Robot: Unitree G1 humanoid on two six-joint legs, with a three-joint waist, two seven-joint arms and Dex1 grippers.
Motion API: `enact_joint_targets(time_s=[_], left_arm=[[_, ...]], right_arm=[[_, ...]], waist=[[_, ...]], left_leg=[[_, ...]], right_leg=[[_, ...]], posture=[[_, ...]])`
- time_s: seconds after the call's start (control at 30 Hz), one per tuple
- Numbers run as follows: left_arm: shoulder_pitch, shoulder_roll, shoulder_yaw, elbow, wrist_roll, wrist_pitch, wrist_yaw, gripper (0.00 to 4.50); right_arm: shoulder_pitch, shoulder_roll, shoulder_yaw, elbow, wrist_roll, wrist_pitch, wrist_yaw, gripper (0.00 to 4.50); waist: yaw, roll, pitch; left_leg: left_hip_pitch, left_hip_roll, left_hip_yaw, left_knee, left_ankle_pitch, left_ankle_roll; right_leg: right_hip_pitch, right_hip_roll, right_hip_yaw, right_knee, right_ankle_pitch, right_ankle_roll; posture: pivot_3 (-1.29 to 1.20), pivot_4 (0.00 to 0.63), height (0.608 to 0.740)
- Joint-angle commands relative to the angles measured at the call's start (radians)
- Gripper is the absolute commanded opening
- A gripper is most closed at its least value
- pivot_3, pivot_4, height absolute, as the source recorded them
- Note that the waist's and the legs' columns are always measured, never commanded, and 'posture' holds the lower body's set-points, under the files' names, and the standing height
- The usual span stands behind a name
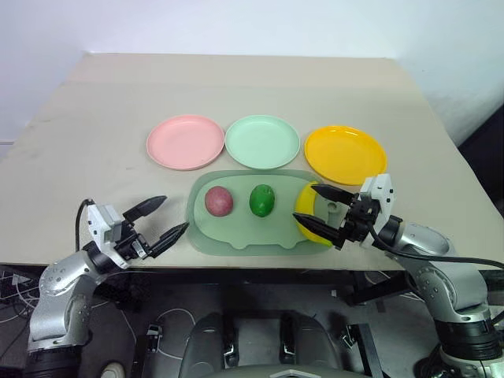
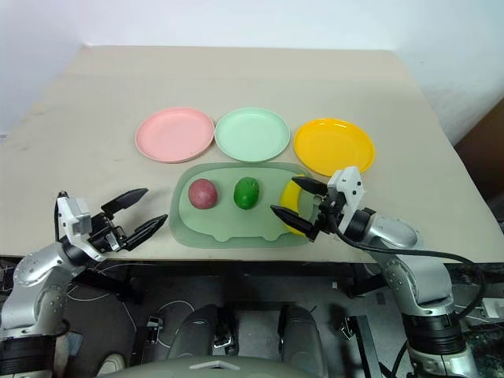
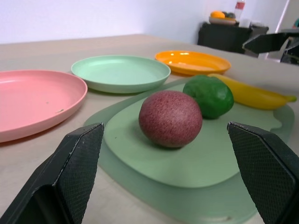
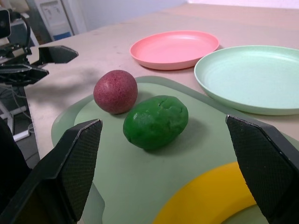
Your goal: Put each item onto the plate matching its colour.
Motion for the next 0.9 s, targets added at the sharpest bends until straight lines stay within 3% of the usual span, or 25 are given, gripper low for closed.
enact_joint_targets(time_s=[0.03, 0.27, 0.5, 0.9], left_arm=[[0.0, 0.006, 0.0, -0.057, -0.01, 0.004, 0.014, 4.44], [0.006, 0.0, -0.01, -0.092, -0.012, 0.02, 0.033, 4.44], [-0.027, -0.006, -0.064, -0.1, 0.005, 0.03, 0.041, 4.44], [-0.086, -0.008, -0.099, -0.078, -0.007, 0.051, 0.025, 4.44]], right_arm=[[-0.038, 0.011, 0.001, -0.02, 0.014, 0.001, -0.01, 4.5], [-0.07, 0.019, -0.007, -0.05, 0.035, 0.084, -0.087, 4.5], [-0.055, -0.052, -0.079, -0.12, 0.132, 0.298, -0.172, 4.5], [-0.064, -0.031, -0.065, -0.121, 0.153, 0.532, -0.361, 4.5]], waist=[[0.0, 0.0, 0.0], [0.0, 0.0, 0.0], [0.001, 0.0, 0.0], [0.0, 0.0, 0.0]], left_leg=[[0.0, 0.0, 0.0, 0.0, 0.0, 0.0], [0.0, 0.0, 0.0, 0.0, 0.0, 0.0], [0.0, 0.0, 0.0, 0.0, 0.0, 0.0], [0.0, 0.0, 0.0, 0.0, 0.0, 0.0]], right_leg=[[0.0, 0.0, 0.0, 0.0, 0.0, 0.0], [0.0, 0.0, 0.0, 0.0, 0.0, 0.0], [0.0, 0.0, 0.0, 0.0, 0.0, 0.0], [0.001, 0.0, 0.0, 0.0, 0.0, 0.0]], posture=[[0.0, 0.15, 0.695], [0.0, 0.15, 0.695], [0.0, 0.15, 0.695], [0.0, 0.15, 0.695]])
